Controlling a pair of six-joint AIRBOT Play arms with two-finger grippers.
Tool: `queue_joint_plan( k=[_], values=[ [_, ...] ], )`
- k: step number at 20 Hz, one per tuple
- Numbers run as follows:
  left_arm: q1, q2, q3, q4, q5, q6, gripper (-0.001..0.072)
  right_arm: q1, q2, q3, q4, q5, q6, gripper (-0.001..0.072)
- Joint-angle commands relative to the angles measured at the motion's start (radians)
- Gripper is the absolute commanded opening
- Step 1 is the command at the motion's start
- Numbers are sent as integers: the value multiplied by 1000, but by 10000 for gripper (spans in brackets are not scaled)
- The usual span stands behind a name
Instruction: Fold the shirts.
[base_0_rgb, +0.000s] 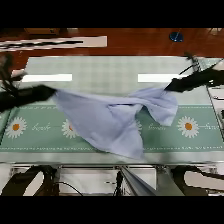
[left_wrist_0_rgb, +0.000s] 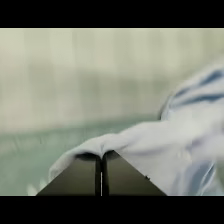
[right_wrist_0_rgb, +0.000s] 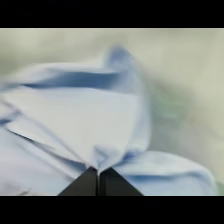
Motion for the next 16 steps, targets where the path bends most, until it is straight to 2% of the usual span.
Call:
queue_joint_plan(
  k=[1,6,11,13,16],
  values=[
    [74,3,355,72,5,34,22,-120,209,94,108,-41,50,20],
    [110,2,810,106,4,43,23,-152,443,321,154,-110,123,20],
    [110,24,1024,106,-68,43,23,-152,557,501,138,-103,212,20],
    [110,53,1057,114,-122,43,23,-152,583,543,125,-58,254,20],
    [110,117,1086,203,-245,38,22,-153,623,581,94,116,327,20]
  ],
)
